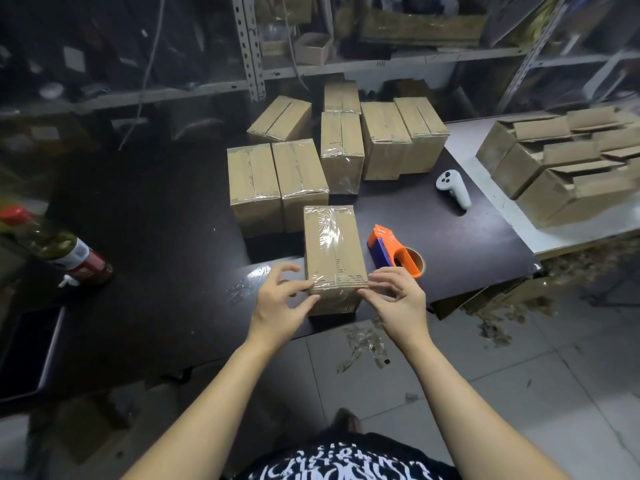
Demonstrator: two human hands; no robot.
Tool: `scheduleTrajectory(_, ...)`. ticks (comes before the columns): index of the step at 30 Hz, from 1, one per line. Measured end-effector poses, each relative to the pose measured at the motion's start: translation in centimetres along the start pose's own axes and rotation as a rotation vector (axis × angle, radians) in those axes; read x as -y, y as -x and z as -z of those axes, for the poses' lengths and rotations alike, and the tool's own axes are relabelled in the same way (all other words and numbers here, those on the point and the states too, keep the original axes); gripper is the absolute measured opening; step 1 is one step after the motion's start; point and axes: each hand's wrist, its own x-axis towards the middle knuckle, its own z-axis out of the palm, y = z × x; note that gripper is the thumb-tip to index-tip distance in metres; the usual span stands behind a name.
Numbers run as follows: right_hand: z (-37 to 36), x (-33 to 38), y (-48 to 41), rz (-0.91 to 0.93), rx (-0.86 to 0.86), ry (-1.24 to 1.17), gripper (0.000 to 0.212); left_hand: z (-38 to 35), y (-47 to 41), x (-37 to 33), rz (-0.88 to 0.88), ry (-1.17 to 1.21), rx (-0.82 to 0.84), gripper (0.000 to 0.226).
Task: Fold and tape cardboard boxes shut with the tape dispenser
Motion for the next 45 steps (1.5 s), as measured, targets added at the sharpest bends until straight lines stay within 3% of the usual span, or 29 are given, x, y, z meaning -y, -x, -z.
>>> scheduleTrajectory(2,-0.1,0.0,0.2,-0.043,-0.036,0.008,0.02,-0.5,0.3,-0.7,0.191,0.082,-0.068,0.027)
scheduleTrajectory(5,-0.4,0.1,0.4,-0.116,-0.07,0.013,0.014,-0.8,0.3,-1.9,0.335,0.155,-0.091,0.024)
scheduleTrajectory(9,-0.7,0.2,0.5,-0.186,-0.073,-0.019,0.012,-0.8,0.2,-2.5,0.378,0.169,-0.107,0.031)
scheduleTrajectory(14,-1.2,0.2,0.2,-0.211,-0.077,0.041,0.01,-1.8,1.2,-1.9,0.499,0.138,-0.155,0.022)
scheduleTrajectory(18,-2.0,0.4,-0.2,-0.186,-0.081,0.178,0.012,-1.7,0.4,-1.8,0.471,0.067,-0.11,0.016)
scheduleTrajectory(29,-2.5,0.4,-2.1,-0.229,-0.074,0.28,0.011,-1.7,-1.5,-2.0,0.446,0.004,-0.035,0.019)
scheduleTrajectory(34,-2.1,0.8,-2.5,-0.266,-0.032,0.295,0.013,-1.0,-2.2,-1.5,0.43,-0.03,0.102,0.024)
scheduleTrajectory(39,-2.9,1.7,-1.5,-0.319,-0.107,0.236,0.014,0.1,-4.2,-2.4,0.424,-0.215,0.389,0.034)
scheduleTrajectory(43,-2.5,2.1,-1.5,-0.391,-0.028,0.241,0.035,1.3,-5.9,-3.8,0.407,-0.476,0.568,0.024)
scheduleTrajectory(45,-1.8,2.3,-1.7,-0.418,0.019,0.328,0.053,2.1,-6.3,-5.3,0.387,-0.64,0.64,0.039)
